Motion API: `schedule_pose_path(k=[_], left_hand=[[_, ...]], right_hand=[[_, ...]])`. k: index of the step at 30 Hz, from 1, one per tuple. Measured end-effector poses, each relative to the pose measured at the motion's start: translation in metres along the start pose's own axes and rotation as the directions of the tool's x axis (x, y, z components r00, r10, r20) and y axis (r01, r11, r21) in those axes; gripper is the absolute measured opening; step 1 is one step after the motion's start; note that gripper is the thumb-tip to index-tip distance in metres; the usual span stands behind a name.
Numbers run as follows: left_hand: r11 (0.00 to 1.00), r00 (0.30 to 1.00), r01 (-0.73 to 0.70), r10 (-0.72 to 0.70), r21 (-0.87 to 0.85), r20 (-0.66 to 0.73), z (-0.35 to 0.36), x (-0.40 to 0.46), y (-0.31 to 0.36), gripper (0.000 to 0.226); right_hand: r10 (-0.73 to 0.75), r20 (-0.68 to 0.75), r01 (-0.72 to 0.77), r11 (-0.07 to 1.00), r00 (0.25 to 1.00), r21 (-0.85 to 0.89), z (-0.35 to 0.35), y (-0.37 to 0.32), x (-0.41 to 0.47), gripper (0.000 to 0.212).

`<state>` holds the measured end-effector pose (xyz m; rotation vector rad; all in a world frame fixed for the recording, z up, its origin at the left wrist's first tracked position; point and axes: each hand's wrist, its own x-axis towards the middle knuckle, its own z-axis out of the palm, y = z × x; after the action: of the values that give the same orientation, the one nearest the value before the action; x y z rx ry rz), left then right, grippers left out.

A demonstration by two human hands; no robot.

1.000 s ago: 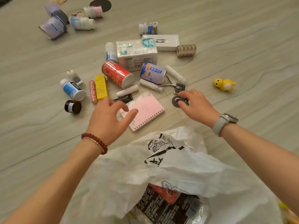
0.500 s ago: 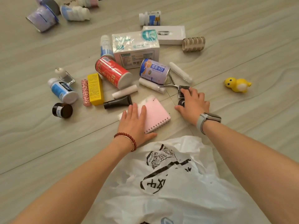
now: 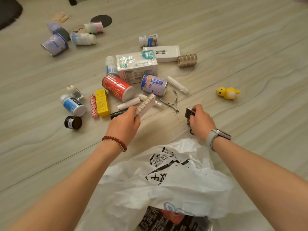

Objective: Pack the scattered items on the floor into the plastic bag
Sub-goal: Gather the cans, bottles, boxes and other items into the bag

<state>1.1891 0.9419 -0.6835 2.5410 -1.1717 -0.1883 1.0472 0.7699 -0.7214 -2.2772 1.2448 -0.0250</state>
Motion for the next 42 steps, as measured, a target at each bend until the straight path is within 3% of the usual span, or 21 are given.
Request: schedule_pose_path(k=[3, 7, 10, 14, 17, 21, 23, 25, 27, 29, 32, 36, 42], left_hand=[[0.979, 0.993, -0.062, 0.041, -0.193, -0.112, -0.029, -0.018, 0.011, 0.027], [0.882, 0.965, -0.239, 0.170, -0.406, -0.199, -0.066, -0.054, 0.025, 0.026], [0.794, 0.952, -0.307, 0.262, -0.524, -0.161, -0.086, -0.088, 0.038, 0.015], [0.738, 0.923, -0.299, 0.383, -0.605, 0.011, -0.091, -0.127, 0.049, 0.037], [0.747, 0.825, -0.327, 0.525, -0.579, 0.212, -0.079, -0.154, 0.049, 0.039], [0.761, 0.672, -0.583, 0.648, -0.284, 0.358, -0.059, -0.181, 0.049, 0.036], [0.737, 0.667, -0.668, 0.652, -0.097, 0.360, -0.049, -0.192, 0.046, 0.030], [0.742, 0.717, -0.670, 0.636, 0.030, 0.284, -0.040, -0.198, 0.042, 0.029], [0.747, 0.748, -0.659, 0.641, 0.082, 0.174, -0.033, -0.199, 0.039, 0.023], [0.769, 0.787, -0.616, 0.613, 0.172, 0.076, -0.028, -0.195, 0.039, 0.007], [0.826, 0.857, -0.509, 0.513, 0.241, 0.051, -0.024, -0.181, 0.041, 0.029], [0.867, 0.894, -0.448, 0.434, 0.220, 0.111, -0.025, -0.167, 0.050, 0.038], [0.826, 0.844, -0.527, 0.480, 0.200, 0.238, -0.019, -0.146, 0.098, 0.046]], right_hand=[[0.007, -0.022, 0.000, 0.954, 1.000, 0.299, -0.023, -0.012, -0.016, 0.028], [-0.115, -0.107, 0.153, 0.855, 0.988, 0.496, -0.060, -0.029, -0.049, 0.021], [-0.170, -0.139, 0.220, 0.748, 0.976, 0.626, -0.088, -0.036, -0.083, 0.017], [-0.277, -0.094, 0.266, 0.692, 0.956, 0.671, -0.115, -0.036, -0.127, 0.021], [-0.404, 0.064, 0.302, 0.771, 0.912, 0.560, -0.119, -0.031, -0.158, 0.019], [-0.501, 0.384, 0.418, 0.864, 0.776, 0.281, -0.114, -0.016, -0.196, 0.022], [-0.529, 0.466, 0.487, 0.846, 0.709, 0.219, -0.107, -0.005, -0.213, 0.025], [-0.553, 0.493, 0.608, 0.792, 0.672, 0.060, -0.094, 0.007, -0.225, 0.026], [-0.588, 0.460, 0.702, 0.703, 0.665, -0.118, -0.077, 0.017, -0.228, 0.023], [-0.687, 0.397, 0.793, 0.548, 0.609, -0.268, -0.062, 0.026, -0.221, 0.015], [-0.760, 0.260, 0.784, 0.481, 0.596, -0.392, -0.054, 0.034, -0.205, 0.019], [-0.758, 0.094, 0.732, 0.578, 0.645, -0.362, -0.063, 0.040, -0.189, 0.025], [-0.502, -0.119, 0.462, 0.849, 0.857, -0.257, -0.091, 0.077, -0.177, 0.038]])
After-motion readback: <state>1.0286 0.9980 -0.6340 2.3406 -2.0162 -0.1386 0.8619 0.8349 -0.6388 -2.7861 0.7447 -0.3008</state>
